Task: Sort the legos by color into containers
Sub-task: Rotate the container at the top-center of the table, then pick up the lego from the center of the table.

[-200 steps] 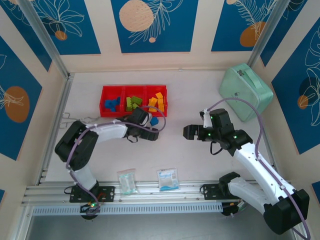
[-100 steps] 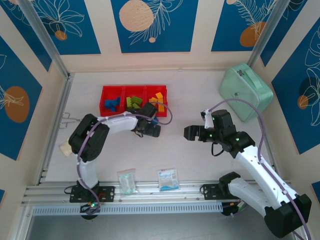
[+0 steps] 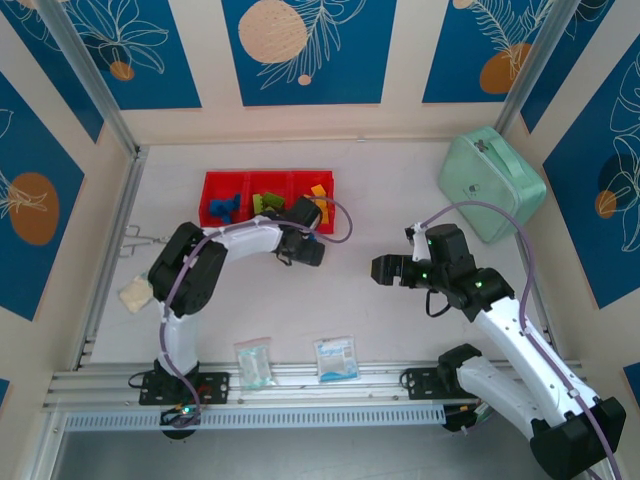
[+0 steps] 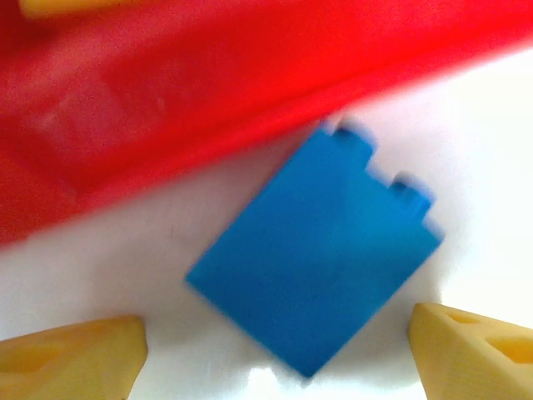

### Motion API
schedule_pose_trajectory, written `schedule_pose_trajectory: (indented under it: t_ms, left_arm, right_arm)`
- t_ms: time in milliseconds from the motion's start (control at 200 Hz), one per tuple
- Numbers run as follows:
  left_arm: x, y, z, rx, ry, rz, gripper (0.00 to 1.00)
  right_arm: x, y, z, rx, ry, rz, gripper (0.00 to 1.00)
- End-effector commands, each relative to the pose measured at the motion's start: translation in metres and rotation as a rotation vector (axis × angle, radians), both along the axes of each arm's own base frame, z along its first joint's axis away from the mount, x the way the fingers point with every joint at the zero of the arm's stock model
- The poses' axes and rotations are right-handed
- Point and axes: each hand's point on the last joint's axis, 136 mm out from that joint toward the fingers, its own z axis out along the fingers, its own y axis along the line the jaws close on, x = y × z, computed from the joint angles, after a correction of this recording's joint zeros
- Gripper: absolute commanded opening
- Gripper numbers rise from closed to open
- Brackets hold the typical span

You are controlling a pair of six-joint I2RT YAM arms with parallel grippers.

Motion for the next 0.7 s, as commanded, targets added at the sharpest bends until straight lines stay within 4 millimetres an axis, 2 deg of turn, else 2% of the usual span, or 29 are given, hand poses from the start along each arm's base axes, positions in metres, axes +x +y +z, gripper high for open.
schedule_pose_trajectory:
  t_ms: [0,185,385,550,695]
  left_arm:
    - [0.061,-0.043,0.034,-0.159,-0.263,-0.049,0.85]
    - [0.068,-0.045,0.041,-0.161,-0.305,-0.052,0.83]
    - [0.066,-0.046,0.033,-0.156,-0.272,-0.047,0.70]
    - [0.057,-0.038,0.028,-0.133,-0.249,-0.044,0.70]
    - [0.049,-0.030,0.025,-0.093,-0.233,-0.070,0.75]
  right_arm:
    - [-0.005,-0.002,-0.004,-0.002,0.016,-0.003,0.94]
    - [-0.006,-0.003,-0.005,-0.003,0.016,-0.004,0.94]
    - [-0.007,-0.003,-0.004,-0.005,0.020,-0.005,0.94]
    - [-0.006,-0.003,-0.003,-0.005,0.017,-0.002,0.94]
    - [-0.004,-0.001,-0.002,-0.001,0.019,0.001,0.94]
